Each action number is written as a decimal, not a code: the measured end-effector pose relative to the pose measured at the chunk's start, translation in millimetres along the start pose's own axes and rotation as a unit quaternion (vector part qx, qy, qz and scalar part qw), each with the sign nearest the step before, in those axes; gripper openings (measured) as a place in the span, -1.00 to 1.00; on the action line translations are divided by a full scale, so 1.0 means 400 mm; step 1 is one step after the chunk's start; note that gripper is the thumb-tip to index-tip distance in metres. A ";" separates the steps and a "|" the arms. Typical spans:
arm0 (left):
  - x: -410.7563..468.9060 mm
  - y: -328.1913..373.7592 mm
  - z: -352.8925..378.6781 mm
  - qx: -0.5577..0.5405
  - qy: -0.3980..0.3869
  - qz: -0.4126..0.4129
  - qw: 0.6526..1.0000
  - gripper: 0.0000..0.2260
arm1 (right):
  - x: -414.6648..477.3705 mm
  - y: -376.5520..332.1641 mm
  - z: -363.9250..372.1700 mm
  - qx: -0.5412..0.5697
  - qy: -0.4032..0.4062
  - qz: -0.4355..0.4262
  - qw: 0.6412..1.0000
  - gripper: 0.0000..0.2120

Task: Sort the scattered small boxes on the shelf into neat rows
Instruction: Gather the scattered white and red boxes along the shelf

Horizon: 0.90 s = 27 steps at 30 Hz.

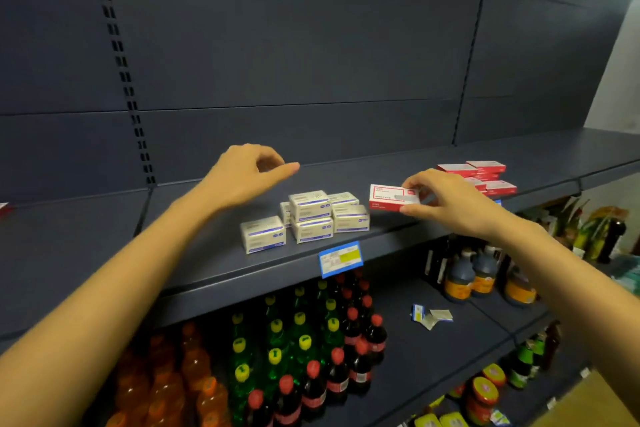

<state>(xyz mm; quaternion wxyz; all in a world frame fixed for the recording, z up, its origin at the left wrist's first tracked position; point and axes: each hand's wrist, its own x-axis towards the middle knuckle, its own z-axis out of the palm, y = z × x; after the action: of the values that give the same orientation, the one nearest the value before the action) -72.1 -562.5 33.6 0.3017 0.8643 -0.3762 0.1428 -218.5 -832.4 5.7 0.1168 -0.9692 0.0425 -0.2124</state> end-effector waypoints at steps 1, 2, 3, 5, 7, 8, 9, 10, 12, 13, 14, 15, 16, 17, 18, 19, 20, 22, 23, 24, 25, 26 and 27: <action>0.020 0.021 0.016 0.013 0.000 0.011 1.000 -0.69 | 0.008 0.025 -0.006 -0.005 -0.004 0.000 1.000 -0.61; 0.040 0.041 0.035 0.026 -0.001 0.020 0.999 -0.70 | 0.014 0.051 -0.011 -0.011 -0.005 0.000 1.000 -0.61; 0.060 0.061 0.054 0.039 -0.003 0.026 0.999 -0.70 | 0.018 0.078 -0.016 -0.017 -0.005 -0.001 1.000 -0.62; 0.098 0.098 0.093 0.055 -0.011 0.031 0.998 -0.71 | 0.021 0.132 -0.028 -0.026 -0.006 0.003 1.000 -0.63; 0.135 0.133 0.129 0.069 -0.018 0.031 0.997 -0.72 | 0.021 0.186 -0.041 -0.024 -0.008 0.013 1.000 -0.64; 0.153 0.151 0.146 0.080 -0.023 0.032 0.996 -0.72 | 0.021 0.215 -0.048 -0.022 -0.007 0.021 1.000 -0.63; 0.172 0.167 0.163 0.091 -0.028 0.034 0.995 -0.72 | 0.023 0.244 -0.057 -0.022 -0.008 0.030 0.999 -0.62; 0.190 0.183 0.179 0.099 -0.031 0.036 0.994 -0.71 | 0.025 0.274 -0.065 -0.026 -0.008 0.039 0.999 -0.60; 0.224 0.213 0.210 0.110 -0.033 0.035 0.993 -0.70 | 0.033 0.334 -0.083 -0.031 -0.012 0.053 0.998 -0.57; 0.240 0.227 0.226 0.114 -0.033 0.034 0.992 -0.70 | 0.037 0.362 -0.090 -0.026 -0.015 0.057 0.998 -0.57; 0.254 0.241 0.243 0.119 -0.033 0.032 0.992 -0.70 | 0.043 0.390 -0.095 -0.023 -0.019 0.058 0.998 -0.56; 0.266 0.254 0.259 0.123 -0.032 0.029 0.991 -0.70 | 0.050 0.415 -0.099 -0.023 -0.024 0.056 0.998 -0.56; 0.277 0.268 0.273 0.126 -0.029 0.025 0.991 -0.71 | 0.059 0.438 -0.102 -0.024 -0.029 0.053 0.998 -0.56; 0.286 0.281 0.286 0.129 -0.026 0.018 0.991 -0.71 | 0.070 0.459 -0.104 -0.025 -0.035 0.049 0.998 -0.56; 0.293 0.294 0.299 0.132 -0.024 0.011 0.991 -0.71 | 0.080 0.477 -0.105 -0.023 -0.041 0.043 0.998 -0.56; 0.299 0.306 0.311 0.135 -0.024 0.002 0.991 -0.70 | 0.091 0.494 -0.105 -0.019 -0.046 0.036 0.998 -0.56; 0.304 0.318 0.324 0.138 -0.024 -0.007 0.990 -0.70 | 0.102 0.510 -0.105 -0.014 -0.050 0.026 0.998 -0.56; 0.312 0.339 0.348 0.144 -0.024 -0.025 0.989 -0.69 | 0.121 0.535 -0.100 -0.002 -0.056 0.005 0.998 -0.56; 0.315 0.348 0.359 0.148 -0.023 -0.034 0.988 -0.69 | 0.128 0.545 -0.096 0.002 -0.060 -0.006 0.998 -0.57; 0.317 0.356 0.368 0.152 -0.020 -0.043 0.987 -0.69 | 0.136 0.555 -0.091 0.001 -0.065 -0.017 0.998 -0.57; 0.318 0.363 0.377 0.156 -0.018 -0.054 0.986 -0.69 | 0.143 0.565 -0.085 -0.004 -0.070 -0.028 0.997 -0.57; 0.317 0.369 0.383 0.160 -0.014 -0.064 0.985 -0.69 | 0.149 0.574 -0.081 -0.007 -0.073 -0.038 0.997 -0.57; 0.315 0.375 0.387 0.164 -0.010 -0.073 0.984 -0.69 | 0.156 0.582 -0.078 -0.007 -0.071 -0.048 0.996 -0.57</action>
<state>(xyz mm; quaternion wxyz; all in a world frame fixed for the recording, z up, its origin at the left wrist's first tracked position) -94.1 -811.2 35.1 0.1620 0.9287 -0.2863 0.1711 -182.8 -1072.9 1.2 0.1026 -0.9836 -0.0108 -0.1476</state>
